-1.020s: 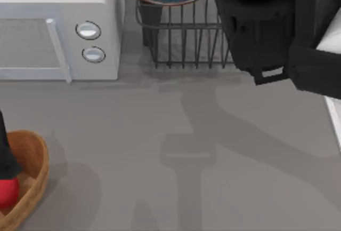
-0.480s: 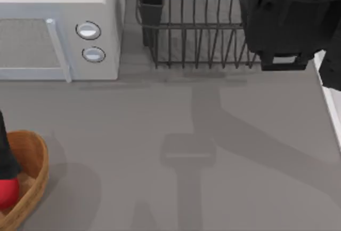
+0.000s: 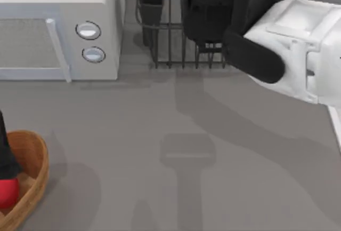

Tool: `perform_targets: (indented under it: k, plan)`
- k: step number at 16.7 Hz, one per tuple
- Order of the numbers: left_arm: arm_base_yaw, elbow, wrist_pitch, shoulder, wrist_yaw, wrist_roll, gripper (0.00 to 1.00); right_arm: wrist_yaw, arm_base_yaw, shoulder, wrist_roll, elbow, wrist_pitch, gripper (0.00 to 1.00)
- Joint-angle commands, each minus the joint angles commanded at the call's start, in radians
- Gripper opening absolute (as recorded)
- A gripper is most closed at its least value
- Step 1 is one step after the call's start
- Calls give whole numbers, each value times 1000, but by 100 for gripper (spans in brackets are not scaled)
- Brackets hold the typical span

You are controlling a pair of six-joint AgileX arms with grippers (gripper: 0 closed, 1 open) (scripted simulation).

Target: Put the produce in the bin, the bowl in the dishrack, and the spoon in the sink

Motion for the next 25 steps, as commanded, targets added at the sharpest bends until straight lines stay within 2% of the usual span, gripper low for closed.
perform_targets:
  k: [6, 9, 13, 25]
  plan:
    - [0, 0, 0, 0, 0, 0, 100, -200, -201, 285, -9, -61, 374, 0]
    - [0, 0, 0, 0, 0, 0, 100, -245, -246, 336, -10, -76, 433, 0]
    - [0, 0, 0, 0, 0, 0, 100, -246, -246, 336, -10, -76, 433, 0]
    - [0, 0, 0, 0, 0, 0, 100, -246, -246, 336, -10, -76, 433, 90]
